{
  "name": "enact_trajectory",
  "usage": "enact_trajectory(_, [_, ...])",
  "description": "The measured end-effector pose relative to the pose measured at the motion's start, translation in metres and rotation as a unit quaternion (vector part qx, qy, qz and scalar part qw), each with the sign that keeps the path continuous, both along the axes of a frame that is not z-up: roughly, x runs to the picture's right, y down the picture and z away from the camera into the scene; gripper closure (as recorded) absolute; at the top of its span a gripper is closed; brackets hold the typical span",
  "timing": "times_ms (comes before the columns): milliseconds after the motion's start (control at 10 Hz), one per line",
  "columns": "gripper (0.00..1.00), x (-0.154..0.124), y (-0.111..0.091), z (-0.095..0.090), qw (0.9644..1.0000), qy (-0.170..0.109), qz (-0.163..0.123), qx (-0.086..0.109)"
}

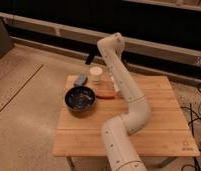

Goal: Place the eraser on the white sponge

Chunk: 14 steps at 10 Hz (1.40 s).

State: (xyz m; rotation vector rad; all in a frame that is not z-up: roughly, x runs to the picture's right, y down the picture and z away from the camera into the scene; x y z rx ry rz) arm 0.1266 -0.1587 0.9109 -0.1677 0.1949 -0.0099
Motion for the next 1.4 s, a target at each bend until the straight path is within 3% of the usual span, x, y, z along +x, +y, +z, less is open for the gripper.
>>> enact_trajectory(700, [1.0,0.002,0.001,0.001,1.0,0.0,0.004,-0.003])
enact_trajectory(900, [1.0,0.023,-0.004,0.004,0.9985,-0.01,0.05,-0.02])
enact_trajectory(1000, [1.0,0.037,-0.007,0.006,0.9962,-0.017,0.079,-0.033])
enact_trajectory(1200, [1.0,0.07,-0.009,0.013,0.9874,-0.035,0.14,-0.065])
enact_trajectory(1400, [1.0,0.105,-0.007,0.014,0.9792,-0.041,0.18,-0.084])
